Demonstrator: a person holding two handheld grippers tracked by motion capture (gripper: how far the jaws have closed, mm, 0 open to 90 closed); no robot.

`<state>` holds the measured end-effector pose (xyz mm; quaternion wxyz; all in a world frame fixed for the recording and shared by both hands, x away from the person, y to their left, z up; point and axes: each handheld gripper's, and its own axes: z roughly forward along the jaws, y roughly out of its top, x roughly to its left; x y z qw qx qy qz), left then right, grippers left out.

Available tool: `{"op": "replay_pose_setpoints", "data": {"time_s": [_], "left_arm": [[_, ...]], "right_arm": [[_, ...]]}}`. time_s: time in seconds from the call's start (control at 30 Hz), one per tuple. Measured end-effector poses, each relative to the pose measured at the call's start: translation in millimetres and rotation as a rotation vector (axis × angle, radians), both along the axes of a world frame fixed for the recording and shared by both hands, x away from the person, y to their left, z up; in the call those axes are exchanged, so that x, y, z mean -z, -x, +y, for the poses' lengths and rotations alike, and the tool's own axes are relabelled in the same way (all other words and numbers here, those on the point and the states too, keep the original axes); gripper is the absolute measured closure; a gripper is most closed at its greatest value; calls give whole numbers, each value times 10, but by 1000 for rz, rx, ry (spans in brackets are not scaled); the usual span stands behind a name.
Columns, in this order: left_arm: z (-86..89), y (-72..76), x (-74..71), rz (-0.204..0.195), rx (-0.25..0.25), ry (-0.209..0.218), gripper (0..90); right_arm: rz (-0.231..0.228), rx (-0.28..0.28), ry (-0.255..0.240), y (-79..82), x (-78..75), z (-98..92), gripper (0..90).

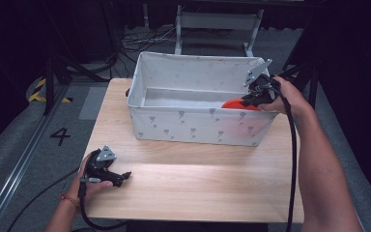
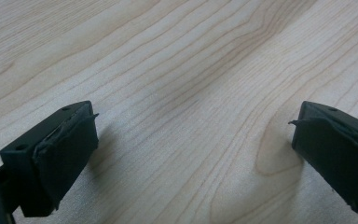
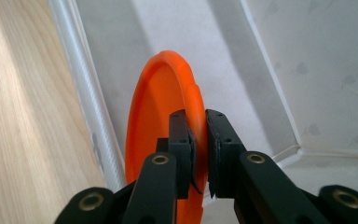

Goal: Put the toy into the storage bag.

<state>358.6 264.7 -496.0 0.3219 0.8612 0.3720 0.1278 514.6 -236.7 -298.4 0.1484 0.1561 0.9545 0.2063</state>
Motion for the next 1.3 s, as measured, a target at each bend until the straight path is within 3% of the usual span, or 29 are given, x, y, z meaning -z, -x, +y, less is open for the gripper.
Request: {"op": "replay_pose_setpoints", "data": {"time_s": [0.4, 0.6, 0.7, 0.83, 0.97, 1.03, 1.13, 1.2, 1.3], "left_arm": [[0, 0, 0, 0, 0, 0, 5], [1, -2, 0, -3, 1, -1, 6], [1, 0, 0, 1, 0, 0, 5], [2, -2, 0, -3, 1, -2, 6], [2, -3, 0, -3, 1, -2, 5], [0, 0, 0, 0, 0, 0, 6], [0, -2, 0, -3, 0, 0, 5], [0, -2, 0, -3, 0, 0, 5], [0, 0, 0, 1, 0, 0, 5]], "right_arm": [[101, -13, 186, -45, 85, 65, 805], [115, 13, 208, -60, 103, 53, 769], [97, 18, 166, -42, 66, 18, 747], [70, 40, 147, -24, 33, -15, 708], [28, 70, 88, 15, -1, -66, 603], [9, 85, 41, 45, -23, -87, 574], [-24, 85, -85, 131, -77, -148, 552], [-40, 115, -157, 166, -100, -189, 523], [-58, 134, -245, 233, -110, -240, 478]]}}
